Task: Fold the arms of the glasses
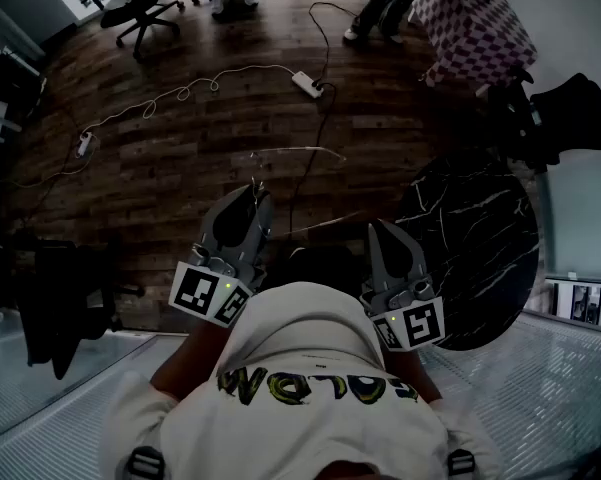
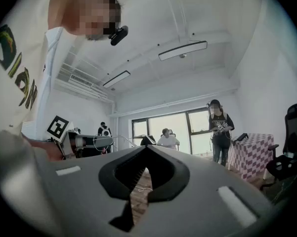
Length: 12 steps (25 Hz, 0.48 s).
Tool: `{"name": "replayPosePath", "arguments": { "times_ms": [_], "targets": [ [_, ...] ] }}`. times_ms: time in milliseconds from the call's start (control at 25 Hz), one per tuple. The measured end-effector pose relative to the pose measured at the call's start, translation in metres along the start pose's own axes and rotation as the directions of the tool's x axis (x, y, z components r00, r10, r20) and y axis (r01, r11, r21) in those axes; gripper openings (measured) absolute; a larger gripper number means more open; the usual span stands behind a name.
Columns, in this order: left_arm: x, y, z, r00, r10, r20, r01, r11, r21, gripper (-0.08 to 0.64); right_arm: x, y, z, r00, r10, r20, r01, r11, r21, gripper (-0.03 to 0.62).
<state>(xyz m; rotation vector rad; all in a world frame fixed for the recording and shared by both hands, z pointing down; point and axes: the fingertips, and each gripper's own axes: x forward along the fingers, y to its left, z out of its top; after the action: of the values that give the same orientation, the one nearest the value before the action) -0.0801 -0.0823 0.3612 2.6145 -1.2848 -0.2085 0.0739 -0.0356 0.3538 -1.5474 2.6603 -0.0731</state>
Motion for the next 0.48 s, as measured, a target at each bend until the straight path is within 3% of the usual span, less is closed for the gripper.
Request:
{"name": "replayPosePath", "arguments": {
  "times_ms": [320,480],
  "targets": [
    [0.0019,-0.0042,0.0026,1.0,-0.005,0.005,0.005,1.0,0.0,0.08,-0.0024,-0.0046,0.0025,1.0,-0.013,0.013,0.013,1.0,0.019,0.002],
    [0.0009,-0.006,0.0013,1.0,-0.008,0.005,0.008,1.0,0.0,0.08,-0.0018,0.0024,0.0009,0.999,0.025,0.02,-0.026,0.999,0.038,0.02]
  ]
}}
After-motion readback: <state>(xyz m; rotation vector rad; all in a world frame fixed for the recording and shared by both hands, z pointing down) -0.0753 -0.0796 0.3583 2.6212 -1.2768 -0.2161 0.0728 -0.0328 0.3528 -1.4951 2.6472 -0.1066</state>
